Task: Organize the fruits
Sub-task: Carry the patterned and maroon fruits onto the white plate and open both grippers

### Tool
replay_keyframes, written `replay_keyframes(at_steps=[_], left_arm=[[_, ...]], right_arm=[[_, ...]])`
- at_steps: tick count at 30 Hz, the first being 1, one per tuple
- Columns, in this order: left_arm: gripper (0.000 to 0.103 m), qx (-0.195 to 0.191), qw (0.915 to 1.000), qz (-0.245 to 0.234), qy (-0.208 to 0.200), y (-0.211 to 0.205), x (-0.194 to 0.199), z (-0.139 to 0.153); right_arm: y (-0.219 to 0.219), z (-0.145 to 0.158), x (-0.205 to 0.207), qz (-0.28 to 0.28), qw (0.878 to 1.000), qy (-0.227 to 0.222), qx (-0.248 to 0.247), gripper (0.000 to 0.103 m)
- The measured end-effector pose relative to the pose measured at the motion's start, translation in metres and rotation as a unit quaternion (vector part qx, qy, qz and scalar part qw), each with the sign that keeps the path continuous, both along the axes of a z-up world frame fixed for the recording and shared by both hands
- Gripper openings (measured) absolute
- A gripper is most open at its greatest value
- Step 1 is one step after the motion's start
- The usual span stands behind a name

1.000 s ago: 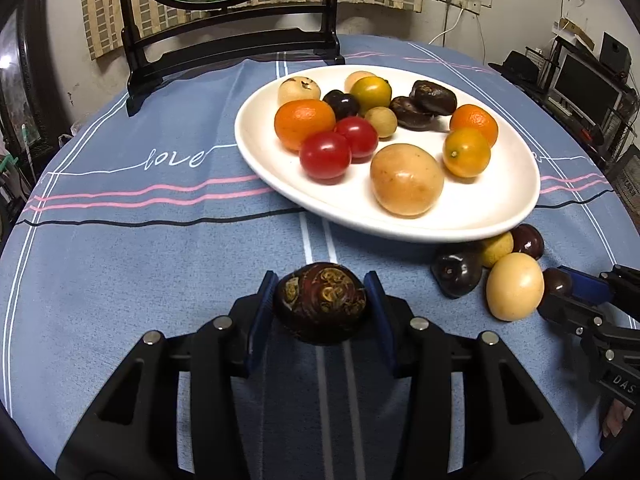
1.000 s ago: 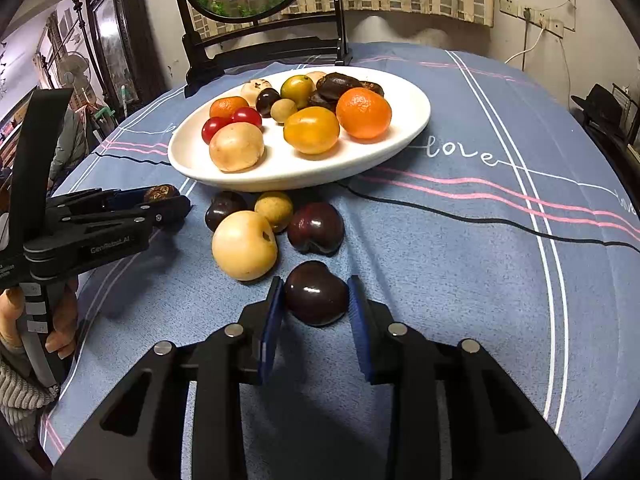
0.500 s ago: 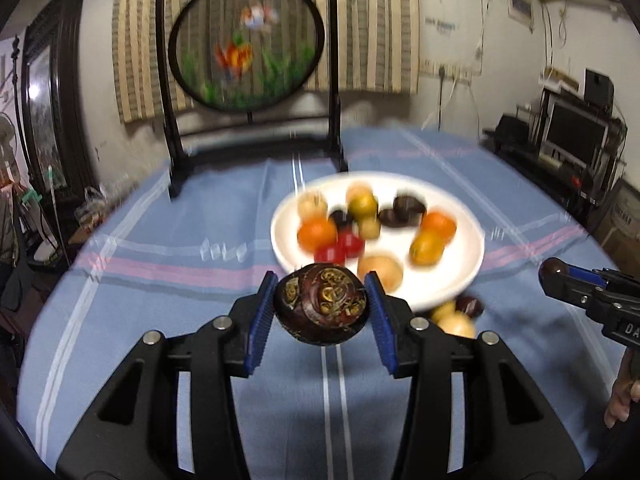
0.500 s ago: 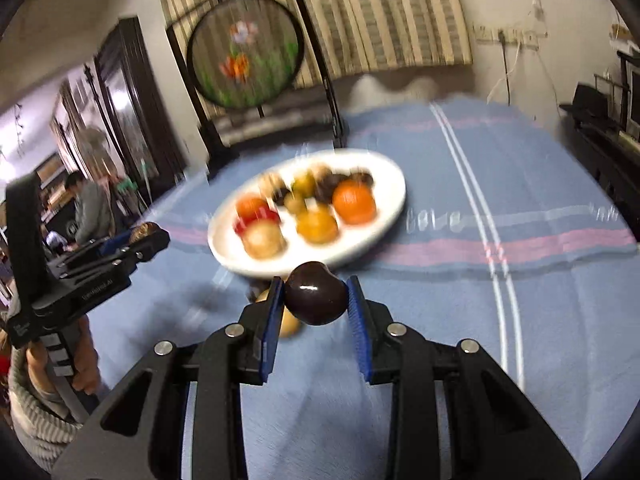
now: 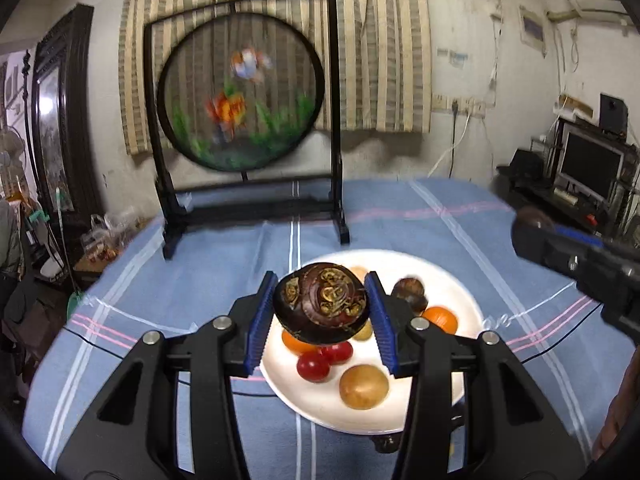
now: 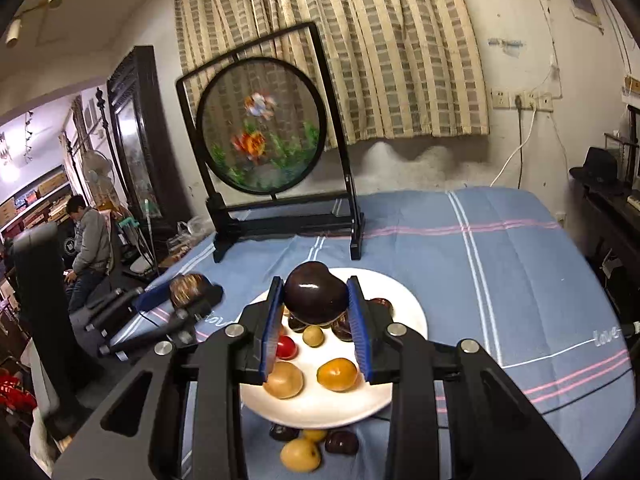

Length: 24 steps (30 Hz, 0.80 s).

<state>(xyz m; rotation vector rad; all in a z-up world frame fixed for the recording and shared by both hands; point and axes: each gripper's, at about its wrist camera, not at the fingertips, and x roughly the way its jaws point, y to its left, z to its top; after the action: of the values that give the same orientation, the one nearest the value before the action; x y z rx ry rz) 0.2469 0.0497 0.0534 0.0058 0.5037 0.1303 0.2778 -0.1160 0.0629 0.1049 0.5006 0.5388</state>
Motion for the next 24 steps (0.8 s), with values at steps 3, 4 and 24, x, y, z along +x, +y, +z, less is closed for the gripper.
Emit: replay_keyframes(at_steps=[3,4,24], left_arm=[[0.045,0.002,0.9995,0.011,0.029,0.004,0.016,-0.028],[0.045,0.002,0.9992,0.013,0.037,0.005,0.02,-0.034],[0.045,0.016,0.9975,0.021,0.066,0.004,0.032,-0.063]], right_arm=[[0.005,-0.026,0.013,0.001,1.0,0.024,0.007,0.032],[0.007,-0.033,0.017,0.003,0.999,0.034,0.005,0.032],[0.029,-0.085,0.032,0.011,0.995,0.081,-0.058,0.032]])
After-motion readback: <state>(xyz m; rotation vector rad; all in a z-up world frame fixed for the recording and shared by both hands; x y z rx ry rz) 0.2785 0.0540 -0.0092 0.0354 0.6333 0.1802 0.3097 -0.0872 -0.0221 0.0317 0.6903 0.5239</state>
